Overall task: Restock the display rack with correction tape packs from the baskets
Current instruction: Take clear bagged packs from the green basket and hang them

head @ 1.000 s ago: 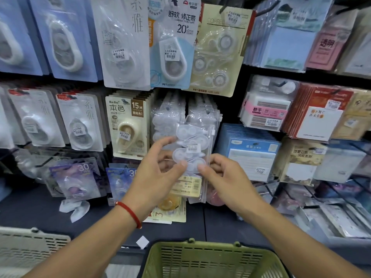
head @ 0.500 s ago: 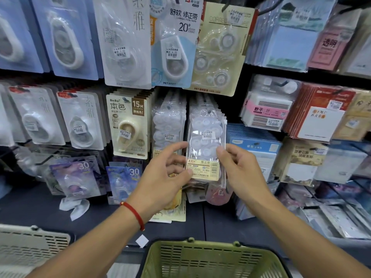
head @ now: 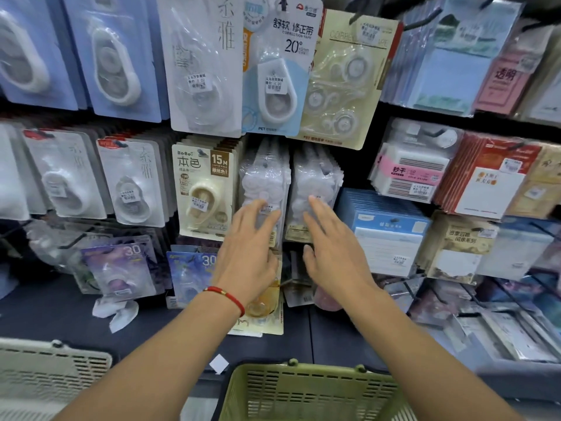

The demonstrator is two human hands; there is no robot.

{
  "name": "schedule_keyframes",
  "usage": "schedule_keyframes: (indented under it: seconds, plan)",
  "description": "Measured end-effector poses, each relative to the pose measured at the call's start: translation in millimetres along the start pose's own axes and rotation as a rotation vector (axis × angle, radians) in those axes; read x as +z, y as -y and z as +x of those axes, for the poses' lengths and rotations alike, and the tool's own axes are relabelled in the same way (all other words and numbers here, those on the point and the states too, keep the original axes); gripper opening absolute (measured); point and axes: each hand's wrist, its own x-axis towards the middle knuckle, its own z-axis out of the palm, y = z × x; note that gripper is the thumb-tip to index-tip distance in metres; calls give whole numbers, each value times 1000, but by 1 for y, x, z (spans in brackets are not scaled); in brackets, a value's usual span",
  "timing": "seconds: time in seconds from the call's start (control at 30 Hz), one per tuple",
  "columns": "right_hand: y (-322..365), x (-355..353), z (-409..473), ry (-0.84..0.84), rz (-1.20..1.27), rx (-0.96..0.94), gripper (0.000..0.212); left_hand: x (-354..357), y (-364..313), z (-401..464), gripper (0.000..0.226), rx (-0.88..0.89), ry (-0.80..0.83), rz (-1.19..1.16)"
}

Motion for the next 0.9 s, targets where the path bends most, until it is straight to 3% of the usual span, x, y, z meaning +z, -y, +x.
schedule_keyframes:
  seconds: [0.2,0.37,0.43,0.57,0.7,0.8,0.9]
  plan:
    - [8,13,14,49,36,84,80,0,6,-3,76,50,26,19]
    - [3,20,-36,-158,224,3,36,-2,9,-27,64,121,102,-26]
    - [-6,34,-68,-145,206,-26,20,7,16,-51,58,157,189,-33]
    - [-35,78,-130,288,12,41,19,49,35,-126,54,154,430,117]
    - [-58,146,-205,836,-26,228,26,98,53,-208,61,-18,725,212]
    - [-72,197,-272,1166,114,358,57,126,59,-255,67,-165,725,175]
    - [-74,235,-326,1210,146,472,89,141,58,-274,67,-204,612,191]
